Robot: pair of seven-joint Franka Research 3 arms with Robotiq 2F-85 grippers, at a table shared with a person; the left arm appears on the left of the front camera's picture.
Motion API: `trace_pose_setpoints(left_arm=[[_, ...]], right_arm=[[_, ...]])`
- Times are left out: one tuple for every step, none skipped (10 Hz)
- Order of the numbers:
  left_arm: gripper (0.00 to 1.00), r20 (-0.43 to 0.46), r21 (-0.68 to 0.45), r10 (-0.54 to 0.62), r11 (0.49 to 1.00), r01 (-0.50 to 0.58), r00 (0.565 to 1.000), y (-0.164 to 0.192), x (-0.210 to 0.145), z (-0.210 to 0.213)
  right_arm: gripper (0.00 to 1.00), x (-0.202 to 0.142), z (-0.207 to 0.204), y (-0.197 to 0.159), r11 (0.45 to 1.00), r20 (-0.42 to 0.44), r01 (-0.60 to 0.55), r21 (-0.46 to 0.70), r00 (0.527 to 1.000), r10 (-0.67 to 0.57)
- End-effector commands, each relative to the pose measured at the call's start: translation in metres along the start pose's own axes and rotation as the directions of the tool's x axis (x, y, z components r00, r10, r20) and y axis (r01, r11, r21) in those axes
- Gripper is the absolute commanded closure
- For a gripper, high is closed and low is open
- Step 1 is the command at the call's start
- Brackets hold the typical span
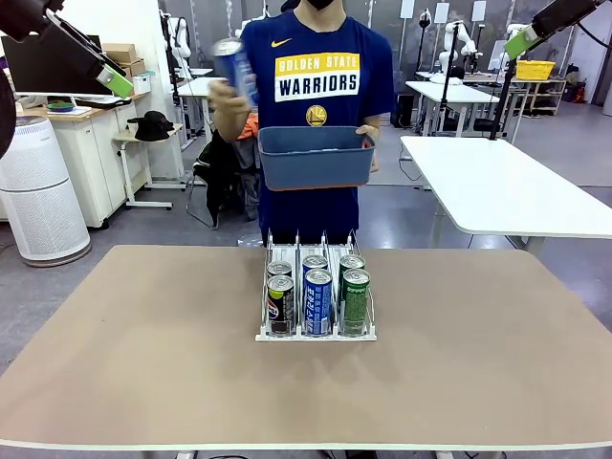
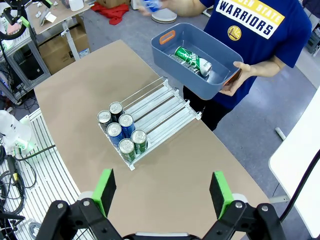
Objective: Fill the beverage cans into the dispenser.
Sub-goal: Pick up the Ionic drink handed by the human.
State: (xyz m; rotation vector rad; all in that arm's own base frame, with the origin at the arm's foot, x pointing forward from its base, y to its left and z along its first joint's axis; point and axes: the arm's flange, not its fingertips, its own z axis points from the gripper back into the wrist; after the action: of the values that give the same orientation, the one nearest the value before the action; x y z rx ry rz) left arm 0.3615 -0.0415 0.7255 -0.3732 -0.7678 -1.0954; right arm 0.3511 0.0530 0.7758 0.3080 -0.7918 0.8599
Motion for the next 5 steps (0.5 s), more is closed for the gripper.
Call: trace_pose_setpoints(left_arm=[[0.0, 0.001, -0.005, 0.014, 1.0, -0.014, 1.0, -0.0004, -0.0004, 0.0007], [0.0, 0.001, -0.005, 0.014, 1.0, -0.014, 1.0, -0.0004, -0.0004, 0.0007], [0.0, 0.001, -0.005, 0.014, 1.0, -0.014, 1.0, -0.0004, -0.0004, 0.0007], [0.0, 0.001, -0.005, 0.014, 1.0, -0.014, 1.0, -0.0004, -0.0004, 0.0007], [0.0, 0.001, -0.005, 0.014, 1.0, -0.014, 1.0, -0.0004, -0.0004, 0.0007]], right_arm=[[0.0, -0.0005, 0.0002, 0.0013, 1.0, 0.0, -0.001, 0.0, 1.0, 0.001], [0.0, -0.0005, 0.0002, 0.0013, 1.0, 0.0, -0.001, 0.0, 1.0, 0.001], [0.0, -0.0005, 0.0002, 0.0013, 1.0, 0.0, -0.001, 0.0, 1.0, 0.001], [0.0, -0.0005, 0.0002, 0.0013, 1.0, 0.0, -0.001, 0.0, 1.0, 0.001], [0.0, -0.0005, 0.0002, 0.0013, 1.0, 0.0, -0.001, 0.0, 1.0, 0.001]])
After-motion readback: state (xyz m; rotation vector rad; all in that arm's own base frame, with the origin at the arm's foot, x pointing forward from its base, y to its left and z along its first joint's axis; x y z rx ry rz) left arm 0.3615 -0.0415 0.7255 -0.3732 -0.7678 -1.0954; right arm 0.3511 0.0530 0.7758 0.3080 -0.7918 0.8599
